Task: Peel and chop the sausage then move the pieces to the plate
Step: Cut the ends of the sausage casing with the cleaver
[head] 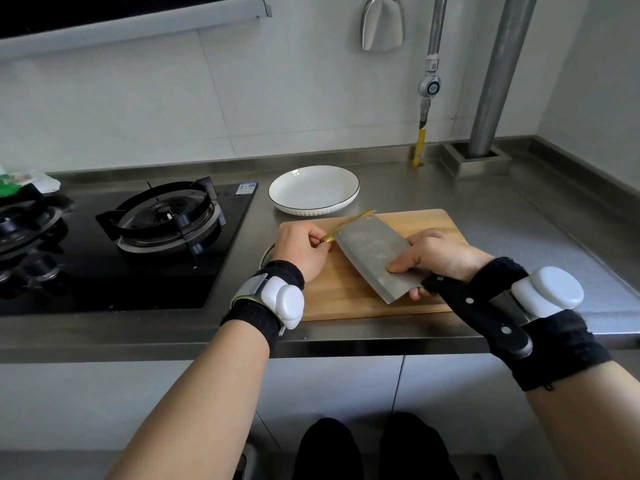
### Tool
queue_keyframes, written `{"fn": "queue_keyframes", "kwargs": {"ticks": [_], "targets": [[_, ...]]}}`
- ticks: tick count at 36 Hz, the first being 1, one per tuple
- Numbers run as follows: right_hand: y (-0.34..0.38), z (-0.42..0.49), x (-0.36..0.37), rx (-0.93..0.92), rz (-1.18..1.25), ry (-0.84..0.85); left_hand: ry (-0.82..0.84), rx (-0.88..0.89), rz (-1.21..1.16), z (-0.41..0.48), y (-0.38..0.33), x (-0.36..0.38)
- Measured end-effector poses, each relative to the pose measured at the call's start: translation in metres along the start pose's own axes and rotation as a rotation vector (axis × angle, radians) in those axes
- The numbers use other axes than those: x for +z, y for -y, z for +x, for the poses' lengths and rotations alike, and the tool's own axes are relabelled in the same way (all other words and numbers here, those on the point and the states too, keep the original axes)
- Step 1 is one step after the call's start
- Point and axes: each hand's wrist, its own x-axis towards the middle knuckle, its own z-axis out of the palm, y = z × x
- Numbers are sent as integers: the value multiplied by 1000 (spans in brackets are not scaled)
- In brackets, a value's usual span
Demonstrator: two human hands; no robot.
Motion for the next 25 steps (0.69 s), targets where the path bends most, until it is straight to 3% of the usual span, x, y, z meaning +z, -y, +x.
{"fn": "queue_keyframes", "kwargs": {"ticks": [25], "targets": [[2, -1, -4, 22, 30, 59, -28, 57, 9, -4, -5, -3]]}}
